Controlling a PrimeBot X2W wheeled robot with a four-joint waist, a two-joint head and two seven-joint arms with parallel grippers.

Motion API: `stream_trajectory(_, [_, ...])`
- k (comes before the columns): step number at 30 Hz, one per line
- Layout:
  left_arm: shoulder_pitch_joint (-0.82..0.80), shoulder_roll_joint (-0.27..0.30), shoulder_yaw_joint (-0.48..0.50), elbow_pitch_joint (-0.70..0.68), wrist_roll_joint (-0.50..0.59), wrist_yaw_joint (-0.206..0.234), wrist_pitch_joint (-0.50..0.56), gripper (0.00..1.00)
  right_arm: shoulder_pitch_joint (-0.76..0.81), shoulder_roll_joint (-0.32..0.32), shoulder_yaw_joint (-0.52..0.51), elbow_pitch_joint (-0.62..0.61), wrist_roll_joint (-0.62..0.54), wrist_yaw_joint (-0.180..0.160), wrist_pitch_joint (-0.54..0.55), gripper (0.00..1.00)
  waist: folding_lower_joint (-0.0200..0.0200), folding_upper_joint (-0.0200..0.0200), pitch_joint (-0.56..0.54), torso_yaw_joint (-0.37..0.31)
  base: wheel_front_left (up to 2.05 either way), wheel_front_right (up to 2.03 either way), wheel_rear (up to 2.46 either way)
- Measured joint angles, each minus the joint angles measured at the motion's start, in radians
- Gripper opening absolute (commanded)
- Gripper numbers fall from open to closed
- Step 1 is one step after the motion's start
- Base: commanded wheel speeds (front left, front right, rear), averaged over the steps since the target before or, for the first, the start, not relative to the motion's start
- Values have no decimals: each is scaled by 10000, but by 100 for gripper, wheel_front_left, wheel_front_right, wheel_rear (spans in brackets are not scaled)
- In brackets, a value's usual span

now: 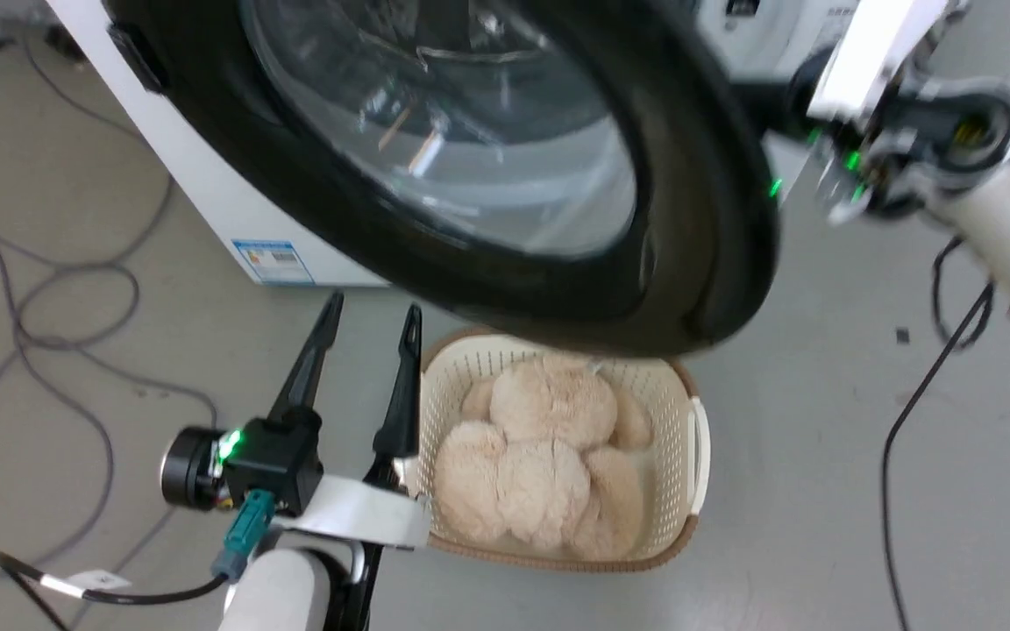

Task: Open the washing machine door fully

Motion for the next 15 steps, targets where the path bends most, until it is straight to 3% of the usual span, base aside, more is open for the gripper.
stream_trajectory(15, [1093,50,464,773,4,-115,0,100,2464,-911,380,-3430,460,-2,-587,0,-1,0,-1478,260,0,0,0])
